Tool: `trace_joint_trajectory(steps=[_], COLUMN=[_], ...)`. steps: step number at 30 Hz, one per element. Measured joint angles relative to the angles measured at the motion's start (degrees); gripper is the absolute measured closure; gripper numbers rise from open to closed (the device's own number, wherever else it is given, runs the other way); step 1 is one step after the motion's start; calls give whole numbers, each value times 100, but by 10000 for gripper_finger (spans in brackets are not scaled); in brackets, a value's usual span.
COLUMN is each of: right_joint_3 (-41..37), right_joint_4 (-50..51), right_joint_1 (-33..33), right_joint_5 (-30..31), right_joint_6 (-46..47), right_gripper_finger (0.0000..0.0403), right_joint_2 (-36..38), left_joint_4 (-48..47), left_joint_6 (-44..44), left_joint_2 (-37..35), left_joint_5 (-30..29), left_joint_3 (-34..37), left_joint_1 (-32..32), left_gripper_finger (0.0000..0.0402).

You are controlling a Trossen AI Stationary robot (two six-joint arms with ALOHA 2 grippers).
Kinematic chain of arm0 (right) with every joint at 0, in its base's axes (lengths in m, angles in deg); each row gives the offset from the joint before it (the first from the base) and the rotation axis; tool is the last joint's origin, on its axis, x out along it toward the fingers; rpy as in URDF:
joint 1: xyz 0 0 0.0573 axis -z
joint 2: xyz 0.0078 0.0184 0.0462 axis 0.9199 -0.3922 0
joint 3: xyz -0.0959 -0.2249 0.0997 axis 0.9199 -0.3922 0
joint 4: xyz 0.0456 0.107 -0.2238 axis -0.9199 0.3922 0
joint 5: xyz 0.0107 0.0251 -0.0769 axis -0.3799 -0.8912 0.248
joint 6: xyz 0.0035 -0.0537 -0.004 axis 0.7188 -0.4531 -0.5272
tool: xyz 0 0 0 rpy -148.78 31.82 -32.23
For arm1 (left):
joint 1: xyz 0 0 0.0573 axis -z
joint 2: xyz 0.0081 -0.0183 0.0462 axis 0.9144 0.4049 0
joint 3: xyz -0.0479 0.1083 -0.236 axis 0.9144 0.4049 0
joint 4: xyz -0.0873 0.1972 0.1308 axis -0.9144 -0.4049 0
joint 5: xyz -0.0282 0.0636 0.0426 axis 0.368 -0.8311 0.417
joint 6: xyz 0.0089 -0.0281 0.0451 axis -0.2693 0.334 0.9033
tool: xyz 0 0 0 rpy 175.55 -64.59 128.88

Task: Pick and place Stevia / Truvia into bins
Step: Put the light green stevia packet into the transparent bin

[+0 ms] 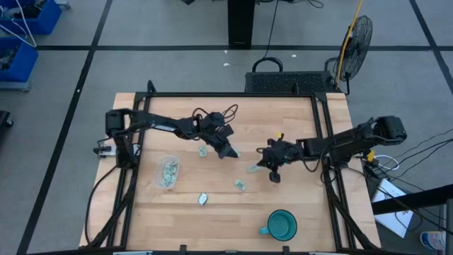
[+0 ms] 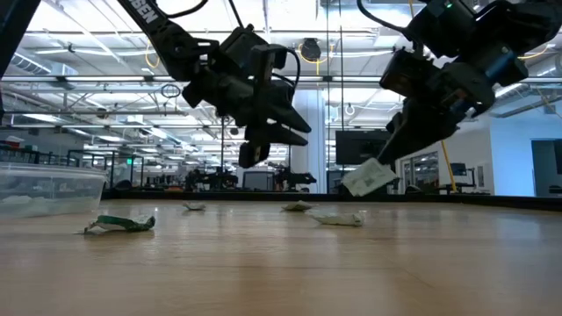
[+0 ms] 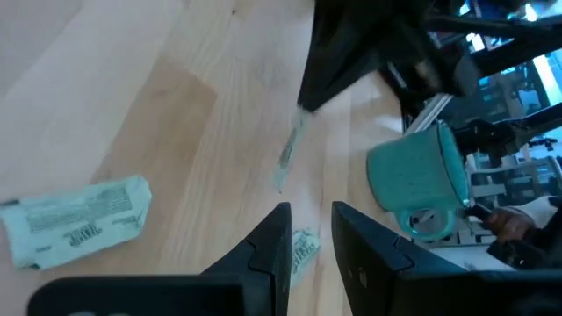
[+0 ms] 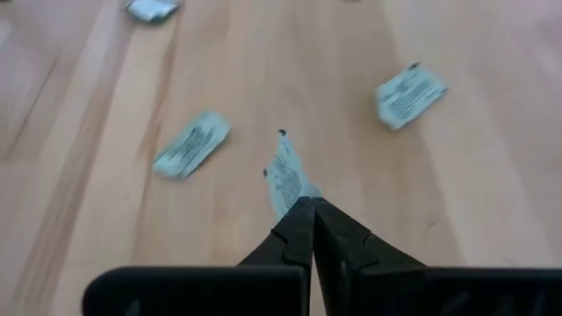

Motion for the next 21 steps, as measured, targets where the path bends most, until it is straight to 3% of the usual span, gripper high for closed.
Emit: trace_joint_trajectory(steps=[10, 15, 21], right_joint_3=[2, 2, 2], right_joint_4=[-1, -19, -14], right_joint_1=[298, 296, 296], right_joint_5=[-17, -23, -24], right_joint_6=[-42, -28, 9], right_gripper_finger=[403, 403, 403], right_joint_2=[-2, -2, -2], left_joint_4=[76, 261, 432], left_joint_6=[753, 1588, 1808], left_joint_2=[326, 316, 296], left_joint_5=[-225, -410, -862], left_joint_3=[2, 2, 2], left_joint_1=[56, 56, 67], left_gripper_finger=[310, 269, 248])
